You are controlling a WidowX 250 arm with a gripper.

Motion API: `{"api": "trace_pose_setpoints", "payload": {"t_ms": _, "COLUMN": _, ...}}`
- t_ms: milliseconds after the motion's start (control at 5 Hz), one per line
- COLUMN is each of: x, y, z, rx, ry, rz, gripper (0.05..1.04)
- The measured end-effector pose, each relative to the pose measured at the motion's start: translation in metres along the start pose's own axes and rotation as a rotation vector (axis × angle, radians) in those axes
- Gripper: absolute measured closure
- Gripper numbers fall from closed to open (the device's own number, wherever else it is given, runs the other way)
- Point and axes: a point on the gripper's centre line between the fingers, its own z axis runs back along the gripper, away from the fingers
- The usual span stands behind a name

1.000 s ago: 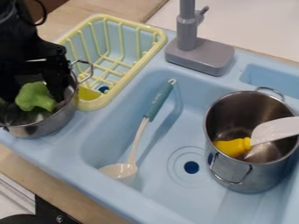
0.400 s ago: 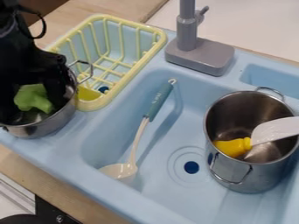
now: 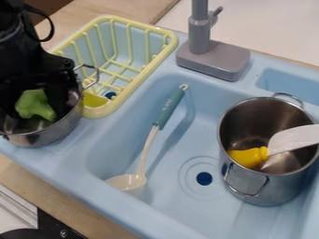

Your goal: Moved green brocoli piece from inside the silver pot to the yellow basket

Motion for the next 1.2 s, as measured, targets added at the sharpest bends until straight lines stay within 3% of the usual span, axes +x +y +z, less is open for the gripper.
{"api": "trace_pose_setpoints", "payload": {"t_ms": 600, "x": 0.015, "y": 0.001, "z": 0.039, "rx": 0.013, "ry": -0.031, "rz": 0.040, "gripper": 0.342}}
{"api": "trace_pose_setpoints", "payload": {"t_ms": 1000, "x": 0.065, "y": -0.003, "z": 0.068, "rx": -0.027, "ry": -0.080, "rz": 0.126, "gripper": 0.342}}
{"api": "trace_pose_setpoints", "payload": {"t_ms": 1200, "x": 0.094, "y": -0.012, "z": 0.050, "rx": -0.039, "ry": -0.070, "rz": 0.129, "gripper": 0.342}}
